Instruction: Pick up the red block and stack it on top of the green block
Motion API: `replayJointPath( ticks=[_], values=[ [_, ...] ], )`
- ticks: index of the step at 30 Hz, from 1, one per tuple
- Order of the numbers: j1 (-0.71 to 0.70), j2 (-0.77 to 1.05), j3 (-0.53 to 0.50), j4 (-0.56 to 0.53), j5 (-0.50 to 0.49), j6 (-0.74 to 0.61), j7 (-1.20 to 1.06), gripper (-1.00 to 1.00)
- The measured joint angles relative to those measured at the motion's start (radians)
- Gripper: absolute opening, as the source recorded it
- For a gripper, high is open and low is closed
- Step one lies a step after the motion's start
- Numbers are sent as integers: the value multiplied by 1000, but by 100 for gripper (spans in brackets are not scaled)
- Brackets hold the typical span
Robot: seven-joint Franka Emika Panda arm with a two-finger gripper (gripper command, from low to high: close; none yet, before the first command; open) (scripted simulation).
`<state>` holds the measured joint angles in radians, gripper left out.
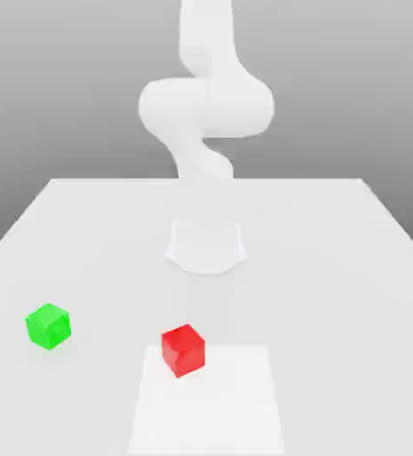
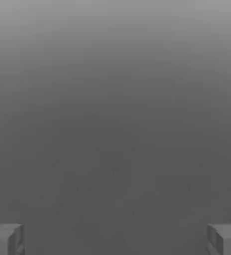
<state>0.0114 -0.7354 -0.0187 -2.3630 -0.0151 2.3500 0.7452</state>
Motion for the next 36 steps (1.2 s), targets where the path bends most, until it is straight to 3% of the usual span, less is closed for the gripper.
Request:
replayJointPath(
  ticks=[16,20,24,25,32,36],
  values=[
    [72,539,-177,-488,-58,401,-492,0],
    [86,752,-174,-529,37,565,-631,0],
    [0,904,-64,-511,146,691,-715,0],
    [-15,924,-46,-508,156,709,-723,-100],
    [-18,922,-45,-509,151,706,-719,-100],
    [-1,798,-88,-527,53,602,-649,-100]
  ],
)
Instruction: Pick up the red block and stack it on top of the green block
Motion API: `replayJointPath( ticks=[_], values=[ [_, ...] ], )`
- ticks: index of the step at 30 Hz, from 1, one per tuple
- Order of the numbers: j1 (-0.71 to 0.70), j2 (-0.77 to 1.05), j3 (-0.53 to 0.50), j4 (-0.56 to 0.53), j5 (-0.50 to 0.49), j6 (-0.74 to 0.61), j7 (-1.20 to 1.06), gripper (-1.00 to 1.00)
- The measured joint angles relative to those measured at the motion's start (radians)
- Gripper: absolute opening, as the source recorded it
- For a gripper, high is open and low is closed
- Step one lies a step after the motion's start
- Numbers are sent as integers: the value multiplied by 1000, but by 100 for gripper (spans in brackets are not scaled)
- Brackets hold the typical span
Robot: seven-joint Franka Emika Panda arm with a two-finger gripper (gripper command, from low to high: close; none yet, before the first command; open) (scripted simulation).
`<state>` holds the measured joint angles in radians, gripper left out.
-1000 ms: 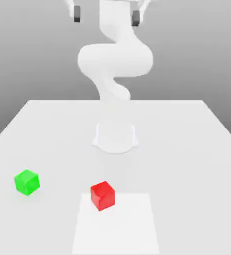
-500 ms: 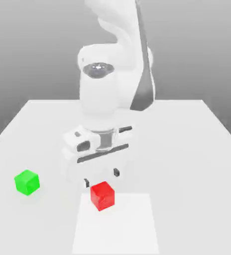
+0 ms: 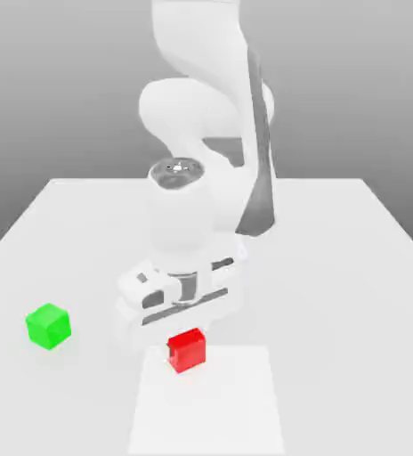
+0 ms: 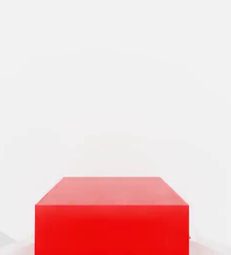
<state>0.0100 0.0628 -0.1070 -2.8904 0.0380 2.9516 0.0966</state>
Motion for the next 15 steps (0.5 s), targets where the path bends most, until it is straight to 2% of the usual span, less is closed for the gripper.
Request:
replayJointPath(
  ticks=[5,15],
  values=[
    [-60,-149,-23,-10,-71,-136,69,-100],
    [-399,-201,-273,85,-150,-278,297,-100]
  ],
)
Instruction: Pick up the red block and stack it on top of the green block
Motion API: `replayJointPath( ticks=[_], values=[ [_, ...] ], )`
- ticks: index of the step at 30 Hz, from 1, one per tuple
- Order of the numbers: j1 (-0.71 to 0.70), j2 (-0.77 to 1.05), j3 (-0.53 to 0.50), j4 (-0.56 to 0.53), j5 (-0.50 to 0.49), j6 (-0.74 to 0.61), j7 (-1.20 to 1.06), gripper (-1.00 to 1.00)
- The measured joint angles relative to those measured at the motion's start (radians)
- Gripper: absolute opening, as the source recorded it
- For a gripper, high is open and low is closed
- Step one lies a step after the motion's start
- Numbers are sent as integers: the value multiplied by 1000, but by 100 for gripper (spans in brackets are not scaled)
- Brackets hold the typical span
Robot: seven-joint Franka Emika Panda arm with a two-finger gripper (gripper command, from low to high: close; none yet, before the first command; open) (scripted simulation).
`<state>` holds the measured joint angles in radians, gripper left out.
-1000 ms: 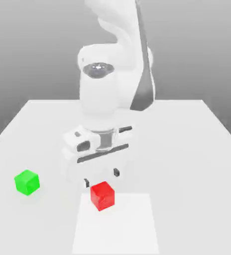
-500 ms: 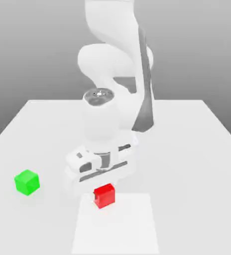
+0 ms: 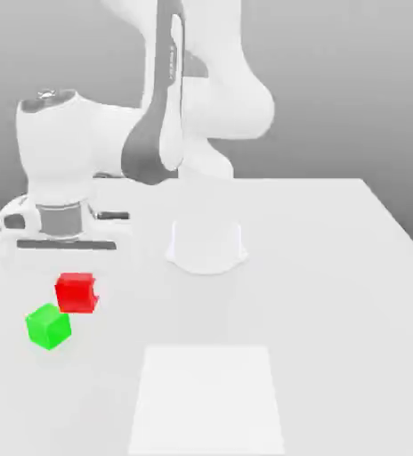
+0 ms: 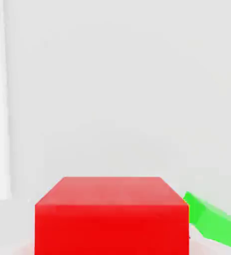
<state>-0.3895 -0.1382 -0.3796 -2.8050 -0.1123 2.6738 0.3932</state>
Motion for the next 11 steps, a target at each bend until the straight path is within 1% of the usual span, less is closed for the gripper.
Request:
replayJointPath(
  ticks=[3,7,8,11],
  values=[
    [-14,72,-21,12,57,58,-26,-100],
    [-34,212,30,19,214,180,-135,-100],
    [-44,237,45,20,243,202,-156,100],
    [-44,237,45,20,243,202,-156,100]
  ],
)
